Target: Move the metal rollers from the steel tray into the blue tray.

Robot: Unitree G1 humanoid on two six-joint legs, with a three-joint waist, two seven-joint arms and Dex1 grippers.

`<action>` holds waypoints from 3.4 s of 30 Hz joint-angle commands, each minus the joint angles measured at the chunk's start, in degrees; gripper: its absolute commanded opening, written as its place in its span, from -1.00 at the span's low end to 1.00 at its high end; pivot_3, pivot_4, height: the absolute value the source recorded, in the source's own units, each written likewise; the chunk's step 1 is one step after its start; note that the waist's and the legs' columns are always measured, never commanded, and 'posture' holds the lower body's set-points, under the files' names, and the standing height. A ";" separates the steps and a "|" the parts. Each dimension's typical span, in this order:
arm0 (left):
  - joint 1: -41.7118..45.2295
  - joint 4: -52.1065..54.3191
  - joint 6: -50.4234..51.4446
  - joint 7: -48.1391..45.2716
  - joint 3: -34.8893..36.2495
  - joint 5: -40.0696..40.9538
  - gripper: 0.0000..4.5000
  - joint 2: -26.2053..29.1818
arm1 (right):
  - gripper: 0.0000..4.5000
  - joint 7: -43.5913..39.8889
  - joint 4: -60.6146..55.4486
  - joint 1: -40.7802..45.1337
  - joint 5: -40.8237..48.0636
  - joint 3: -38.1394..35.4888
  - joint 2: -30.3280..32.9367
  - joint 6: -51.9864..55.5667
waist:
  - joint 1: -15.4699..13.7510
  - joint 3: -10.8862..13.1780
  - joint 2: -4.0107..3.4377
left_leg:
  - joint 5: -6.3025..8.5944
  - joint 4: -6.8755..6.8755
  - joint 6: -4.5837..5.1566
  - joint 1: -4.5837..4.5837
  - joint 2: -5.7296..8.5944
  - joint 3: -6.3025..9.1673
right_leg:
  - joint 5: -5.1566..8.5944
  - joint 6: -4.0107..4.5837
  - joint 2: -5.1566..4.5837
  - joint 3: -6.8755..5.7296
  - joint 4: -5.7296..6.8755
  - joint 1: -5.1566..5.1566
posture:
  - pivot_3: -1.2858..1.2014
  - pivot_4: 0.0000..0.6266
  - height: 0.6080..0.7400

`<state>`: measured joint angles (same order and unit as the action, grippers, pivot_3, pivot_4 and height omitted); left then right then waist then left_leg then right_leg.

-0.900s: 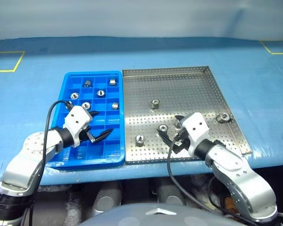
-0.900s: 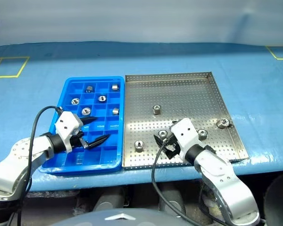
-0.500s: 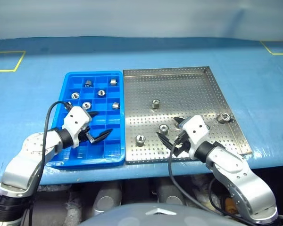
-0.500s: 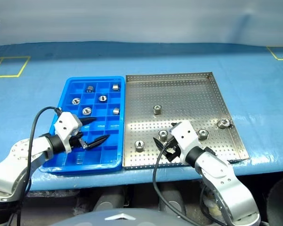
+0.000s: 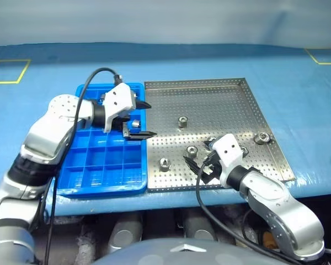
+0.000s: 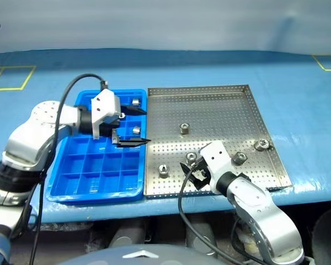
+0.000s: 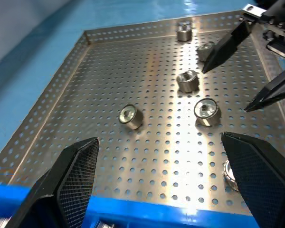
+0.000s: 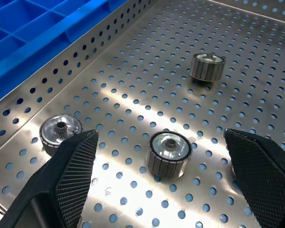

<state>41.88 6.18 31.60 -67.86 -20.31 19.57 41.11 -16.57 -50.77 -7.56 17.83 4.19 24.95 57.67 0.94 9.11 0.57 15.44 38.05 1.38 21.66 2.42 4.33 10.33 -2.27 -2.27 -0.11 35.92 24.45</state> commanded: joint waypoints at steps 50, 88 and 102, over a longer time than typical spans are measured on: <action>9.25 -18.63 -12.83 -13.12 -4.70 -19.12 -0.24 -15.15 | 1.00 10.37 -1.83 3.27 -5.56 1.21 -6.67 -3.94 | 3.54 -0.03 -0.07 | 0.48 1.03 0.83 0.17 -0.03 -0.98 | -0.27 -0.88 0.07 1.06 0.09 0.09 | -0.03 -0.52 1.00; -37.57 18.18 16.75 39.60 25.90 -24.55 -0.24 -4.70 | 1.00 -10.17 21.66 21.85 -10.85 24.25 -7.78 -25.10 | -4.12 -0.01 -0.06 | 0.26 0.76 0.18 0.03 -0.04 -0.49 | -0.18 -0.10 0.07 0.66 0.18 0.12 | 0.17 -0.52 1.00; -24.23 15.86 14.52 32.64 23.25 -13.51 0.62 -7.43 | 1.00 -5.69 11.67 15.06 -11.01 16.27 -6.46 -19.42 | -3.81 0.01 -0.06 | 0.19 0.66 0.16 0.04 0.02 -0.19 | -0.16 -0.06 -0.08 0.34 0.05 0.11 | 0.07 -0.52 1.00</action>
<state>14.53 20.66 48.46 -32.78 3.27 3.34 33.80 -23.17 -35.31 8.07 6.17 22.87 18.14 37.17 -2.87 9.11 0.51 15.63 38.74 1.55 21.72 2.48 4.15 10.17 -2.33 -2.38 0.20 35.97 24.48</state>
